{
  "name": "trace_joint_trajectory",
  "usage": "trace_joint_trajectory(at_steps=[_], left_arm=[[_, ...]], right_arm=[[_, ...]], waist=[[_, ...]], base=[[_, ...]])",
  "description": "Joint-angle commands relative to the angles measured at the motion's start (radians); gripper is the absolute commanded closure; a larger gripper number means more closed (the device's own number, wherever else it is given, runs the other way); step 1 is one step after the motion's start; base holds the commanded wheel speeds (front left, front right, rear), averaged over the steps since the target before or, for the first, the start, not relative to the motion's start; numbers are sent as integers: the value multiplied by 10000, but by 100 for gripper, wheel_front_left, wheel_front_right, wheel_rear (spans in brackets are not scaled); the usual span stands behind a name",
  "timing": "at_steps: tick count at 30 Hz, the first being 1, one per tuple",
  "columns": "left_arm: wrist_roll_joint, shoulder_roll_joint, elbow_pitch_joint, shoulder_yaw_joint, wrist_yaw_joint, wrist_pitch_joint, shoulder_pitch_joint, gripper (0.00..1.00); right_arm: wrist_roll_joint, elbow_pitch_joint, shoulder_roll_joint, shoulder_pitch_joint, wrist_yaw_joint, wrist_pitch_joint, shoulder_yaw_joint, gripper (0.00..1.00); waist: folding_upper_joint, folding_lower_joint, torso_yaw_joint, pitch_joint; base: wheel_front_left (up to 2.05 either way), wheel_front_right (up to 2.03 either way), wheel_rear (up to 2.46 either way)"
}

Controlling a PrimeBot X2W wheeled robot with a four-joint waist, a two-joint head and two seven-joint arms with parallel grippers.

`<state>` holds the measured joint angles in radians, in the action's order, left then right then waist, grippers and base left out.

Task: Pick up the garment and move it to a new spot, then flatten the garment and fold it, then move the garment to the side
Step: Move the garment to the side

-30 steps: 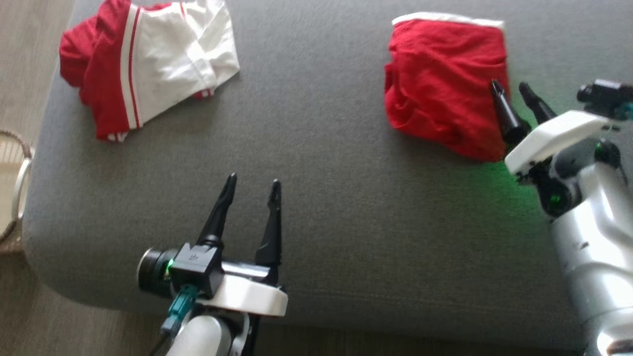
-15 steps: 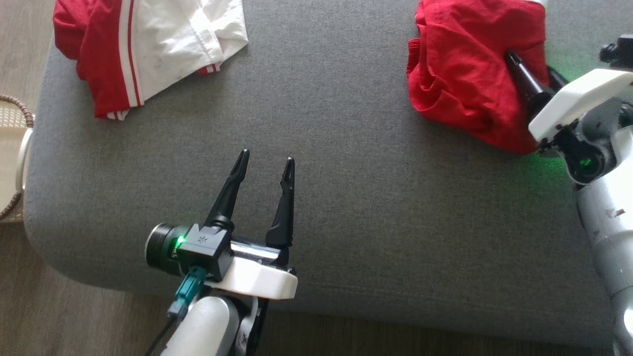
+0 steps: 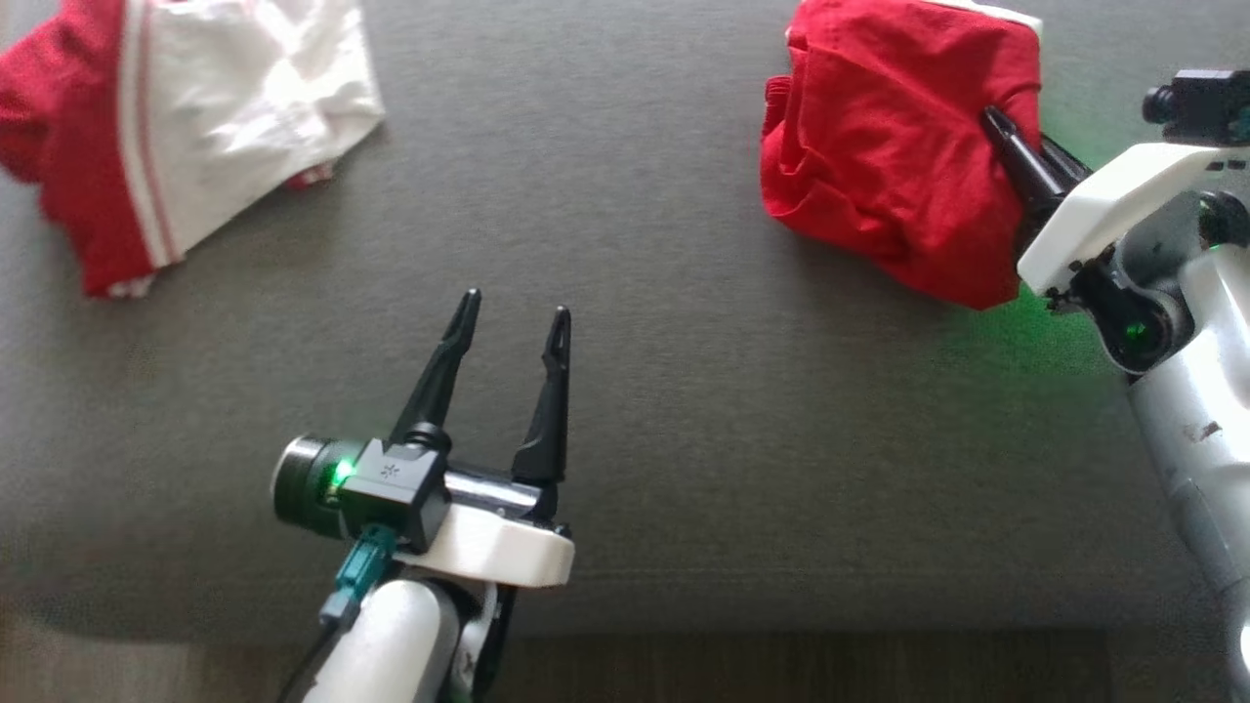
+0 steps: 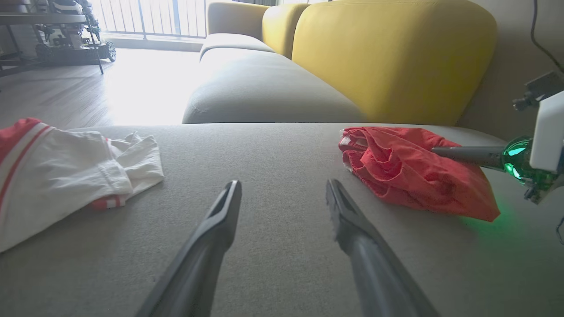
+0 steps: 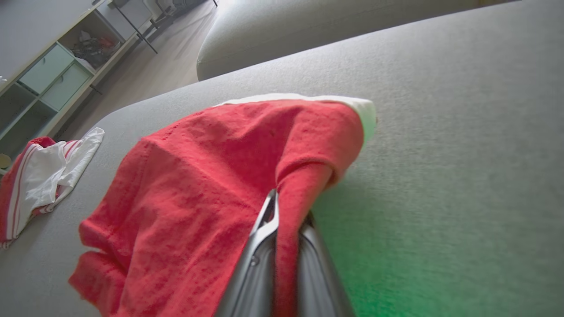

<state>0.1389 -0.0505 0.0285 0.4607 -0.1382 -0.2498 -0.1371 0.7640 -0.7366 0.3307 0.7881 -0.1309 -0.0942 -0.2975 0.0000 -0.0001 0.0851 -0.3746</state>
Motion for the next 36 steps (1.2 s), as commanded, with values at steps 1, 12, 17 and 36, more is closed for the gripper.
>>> trace_joint_trajectory(at_steps=[1,12,17,36], left_arm=[[-166,3,336,-447,95,-120,-229,0],[-724,-168,255,-816,627,-120,-581,0],[-837,-284,198,-884,783,-120,-714,0],[-946,-498,74,-1045,1102,-120,-917,0]], right_arm=[[-26,429,127,160,2,166,-196,100],[-571,745,513,512,2,730,-963,100],[-1215,671,851,842,2,993,-1356,100],[-4885,-666,2414,2501,2,2492,-674,100]], waist=[[0,1,-688,-97],[0,1,-3029,-627],[0,1,-3583,-835],[0,1,-3615,-1427]], base=[[0,0,0],[0,0,0],[0,0,0],[0,0,0]])
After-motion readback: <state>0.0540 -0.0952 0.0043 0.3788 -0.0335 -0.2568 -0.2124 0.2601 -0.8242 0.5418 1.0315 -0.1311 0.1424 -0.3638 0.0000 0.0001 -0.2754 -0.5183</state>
